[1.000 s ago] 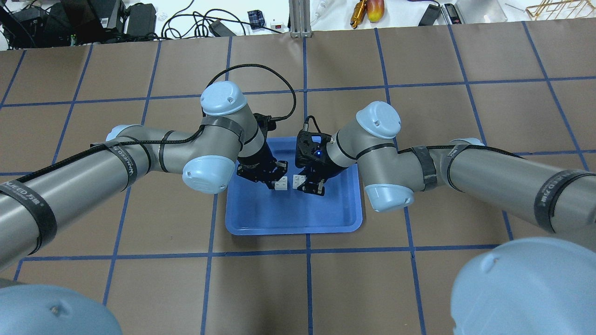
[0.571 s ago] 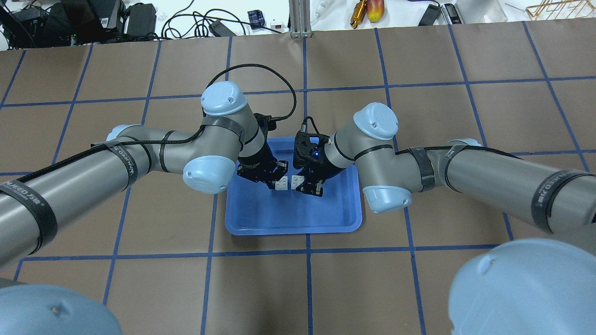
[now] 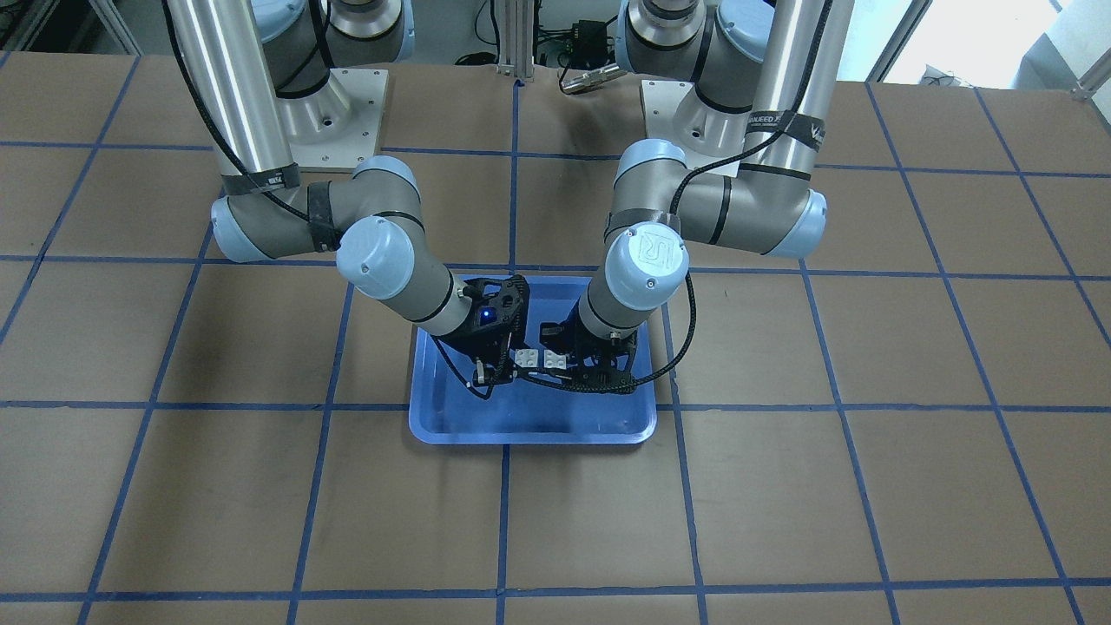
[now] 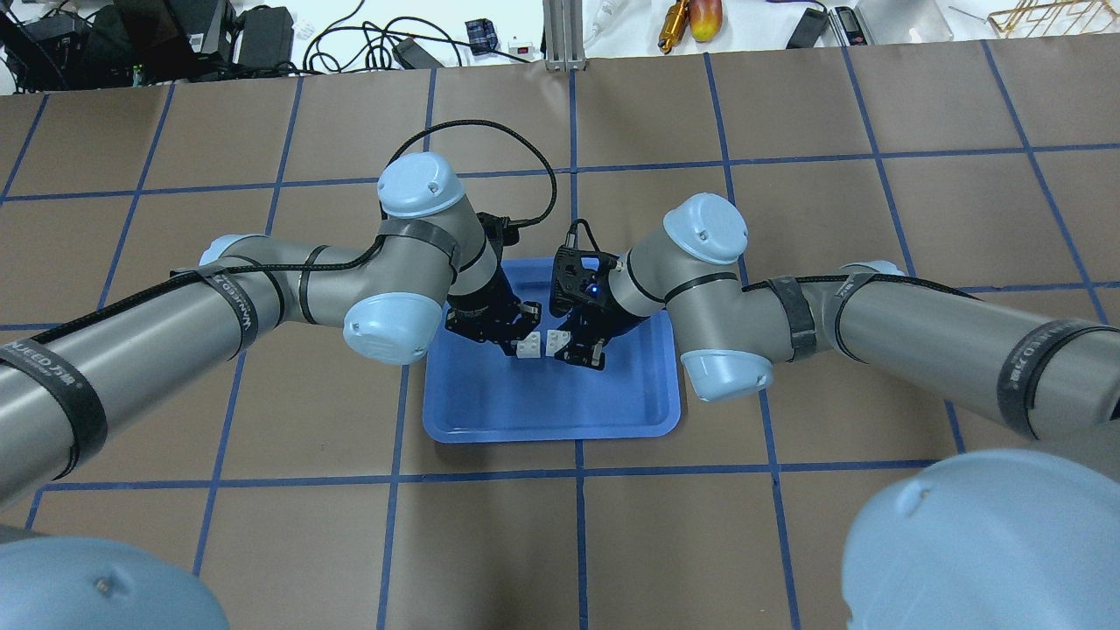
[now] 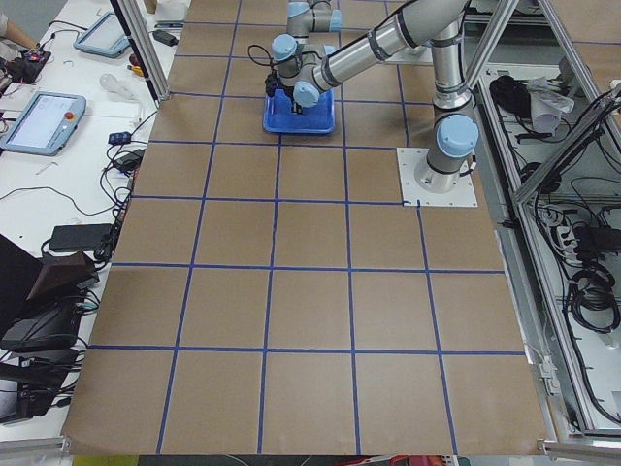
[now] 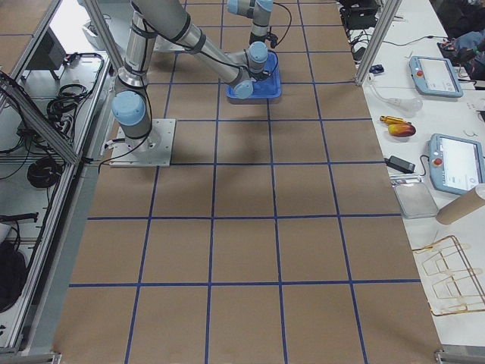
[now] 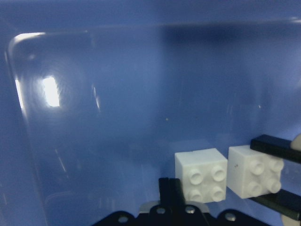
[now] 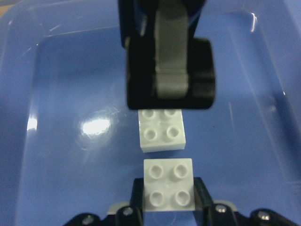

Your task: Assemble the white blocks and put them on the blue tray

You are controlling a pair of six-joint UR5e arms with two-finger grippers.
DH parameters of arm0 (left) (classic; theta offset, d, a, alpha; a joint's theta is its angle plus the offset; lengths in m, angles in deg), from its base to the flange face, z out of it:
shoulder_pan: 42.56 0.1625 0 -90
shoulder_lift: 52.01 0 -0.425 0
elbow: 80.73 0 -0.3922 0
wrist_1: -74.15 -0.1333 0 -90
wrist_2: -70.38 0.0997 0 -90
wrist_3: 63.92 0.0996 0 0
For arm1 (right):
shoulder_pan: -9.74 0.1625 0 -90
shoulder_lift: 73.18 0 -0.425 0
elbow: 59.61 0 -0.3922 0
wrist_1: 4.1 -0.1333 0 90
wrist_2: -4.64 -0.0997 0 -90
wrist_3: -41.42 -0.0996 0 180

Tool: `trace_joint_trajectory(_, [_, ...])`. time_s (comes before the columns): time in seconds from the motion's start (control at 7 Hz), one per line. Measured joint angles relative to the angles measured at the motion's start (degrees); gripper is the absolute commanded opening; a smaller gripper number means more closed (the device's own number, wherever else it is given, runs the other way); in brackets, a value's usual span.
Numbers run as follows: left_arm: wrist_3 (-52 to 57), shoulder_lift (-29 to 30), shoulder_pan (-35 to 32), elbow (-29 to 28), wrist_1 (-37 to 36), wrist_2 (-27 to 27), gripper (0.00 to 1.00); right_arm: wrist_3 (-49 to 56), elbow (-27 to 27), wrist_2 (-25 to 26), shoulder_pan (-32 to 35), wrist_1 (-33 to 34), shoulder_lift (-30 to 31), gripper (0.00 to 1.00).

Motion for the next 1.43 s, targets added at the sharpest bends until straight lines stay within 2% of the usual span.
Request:
trace_joint_trajectory(0.86, [0.00, 0.00, 0.00, 0.00, 0.07, 0.00, 0.00, -0.48, 0.04, -0.18, 0.04, 1.52, -0.28, 0.00])
trace_joint_trajectory(1.14, [0.00, 0.00, 0.00, 0.00, 0.07, 0.00, 0.00, -1.02, 0.10, -0.23, 0.08, 1.66, -0.95, 0.13])
trace_joint_trajectory(1.43, [0.00, 0.00, 0.00, 0.00, 0.07, 0.00, 0.00, -2.95, 0.09, -0.17, 0.25, 1.66, -1.15, 0.51])
